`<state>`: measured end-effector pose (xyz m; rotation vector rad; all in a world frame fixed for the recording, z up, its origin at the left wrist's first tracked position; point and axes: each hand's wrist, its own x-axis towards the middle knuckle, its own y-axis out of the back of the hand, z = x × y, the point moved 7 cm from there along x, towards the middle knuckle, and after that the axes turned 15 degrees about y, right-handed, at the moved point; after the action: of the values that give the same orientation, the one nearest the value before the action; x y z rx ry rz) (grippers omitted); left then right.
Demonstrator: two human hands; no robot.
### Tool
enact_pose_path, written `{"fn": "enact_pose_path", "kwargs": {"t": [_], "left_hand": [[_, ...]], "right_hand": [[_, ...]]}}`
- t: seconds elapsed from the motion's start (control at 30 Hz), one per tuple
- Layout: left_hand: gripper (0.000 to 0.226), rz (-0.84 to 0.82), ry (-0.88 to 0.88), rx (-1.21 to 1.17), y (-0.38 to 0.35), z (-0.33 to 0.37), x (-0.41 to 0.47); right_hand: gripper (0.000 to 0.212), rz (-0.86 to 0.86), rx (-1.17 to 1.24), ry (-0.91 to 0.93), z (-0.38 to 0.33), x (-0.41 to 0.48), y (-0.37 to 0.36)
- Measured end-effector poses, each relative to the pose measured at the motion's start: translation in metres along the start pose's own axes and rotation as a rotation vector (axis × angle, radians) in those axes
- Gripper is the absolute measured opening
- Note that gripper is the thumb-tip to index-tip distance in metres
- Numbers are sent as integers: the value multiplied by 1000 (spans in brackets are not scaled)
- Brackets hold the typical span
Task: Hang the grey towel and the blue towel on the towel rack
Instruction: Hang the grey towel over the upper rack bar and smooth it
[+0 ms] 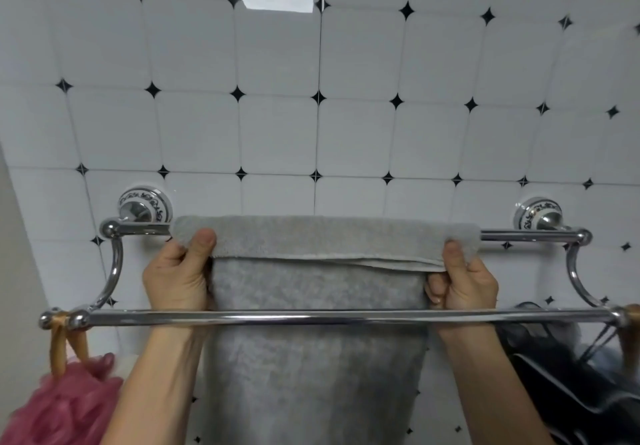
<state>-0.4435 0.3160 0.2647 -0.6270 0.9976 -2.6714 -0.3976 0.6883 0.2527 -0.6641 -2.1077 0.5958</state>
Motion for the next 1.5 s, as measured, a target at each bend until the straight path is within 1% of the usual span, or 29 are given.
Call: {"fn": "enact_pose_path", "kwargs": {"t": [0.03, 0.07, 0.13, 0.17, 0.23, 0.3, 0.33, 0.4, 0.47, 0.5, 0.57, 0.63, 0.77, 0.9, 1.03, 1.13, 1.33, 1.43, 1.5], "left_hand": [[33, -21, 5, 12, 1, -1, 1], [36, -34, 16, 30, 1, -2, 0], [36, -37, 49, 81, 7, -8, -2], [37, -47, 72, 84, 13, -15, -4], [40, -71, 107, 119, 23, -28, -16], [38, -58, 119, 209, 40, -42, -31], [32, -53, 139, 246, 46, -47, -40], [9, -59, 203, 303, 64, -61, -55], [29, -74, 281, 366, 83, -76, -69], [31, -80, 300, 412, 93, -81, -76], [26, -85, 343, 503, 108, -85, -91], [22, -82, 406, 601, 127, -92, -105], [23, -97, 556, 831, 163, -105, -137], [21, -80, 664, 940, 190, -114, -167], [14, -76, 770, 981, 213, -119, -193], [18, -103, 848, 1013, 234, -122, -212], [23, -126, 944, 1030, 270, -122, -244], [25, -160, 1001, 1034, 274, -124, -255], [23, -204, 1021, 1060, 270, -122, -255]], "right_hand": [[24, -13, -7, -8, 0, -2, 2], [20, -33, 4, -13, 1, -5, 4], [15, -90, 31, -27, 3, -11, 12], [16, -108, 4, -43, 7, -16, 18], [17, -95, -122, -99, 18, -27, 39], [17, -66, -210, -148, 30, -43, 62], [20, -71, -245, -172, 35, -52, 73], [22, -120, -290, -217, 43, -70, 90], [19, -175, -348, -245, 48, -86, 105], [18, -191, -394, -255, 49, -93, 113], [15, -201, -470, -297, 52, -106, 129], [12, -219, -512, -377, 57, -124, 147], [11, -246, -605, -475, 65, -157, 182], [11, -269, -669, -539, 66, -192, 209], [13, -317, -743, -611, 58, -228, 232], [16, -318, -786, -654, 53, -252, 247], [29, -315, -887, -692, 38, -302, 264], [37, -309, -974, -686, 23, -312, 264], [39, -355, -1033, -693, 14, -309, 255]]}}
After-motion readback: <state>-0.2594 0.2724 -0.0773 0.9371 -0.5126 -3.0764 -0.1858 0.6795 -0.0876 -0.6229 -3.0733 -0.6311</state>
